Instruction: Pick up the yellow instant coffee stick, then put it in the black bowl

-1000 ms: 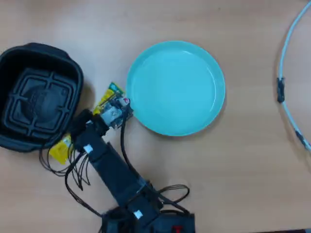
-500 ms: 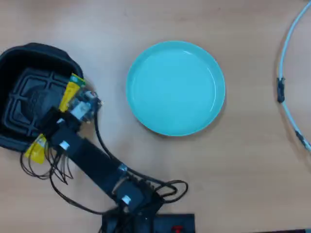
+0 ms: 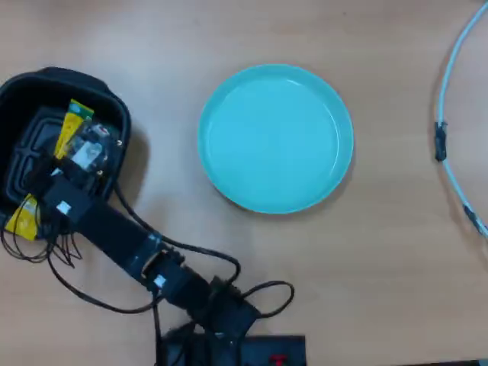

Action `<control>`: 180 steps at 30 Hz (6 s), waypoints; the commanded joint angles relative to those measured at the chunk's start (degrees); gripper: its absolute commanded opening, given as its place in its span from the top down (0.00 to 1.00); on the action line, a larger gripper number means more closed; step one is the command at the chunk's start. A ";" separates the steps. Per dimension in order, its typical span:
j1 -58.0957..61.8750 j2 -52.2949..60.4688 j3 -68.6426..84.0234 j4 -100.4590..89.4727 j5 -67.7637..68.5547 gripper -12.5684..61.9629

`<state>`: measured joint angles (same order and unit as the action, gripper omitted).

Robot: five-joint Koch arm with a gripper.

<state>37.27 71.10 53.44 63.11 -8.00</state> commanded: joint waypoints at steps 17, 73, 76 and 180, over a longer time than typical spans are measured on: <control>-2.99 -14.06 -17.93 -5.71 -1.05 0.92; -0.18 -17.84 -18.46 19.95 -18.72 0.36; 0.00 -17.84 -19.95 20.57 -18.72 0.36; 54.14 65.04 122.43 -64.25 2.55 0.83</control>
<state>90.79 130.17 174.90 1.05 -7.12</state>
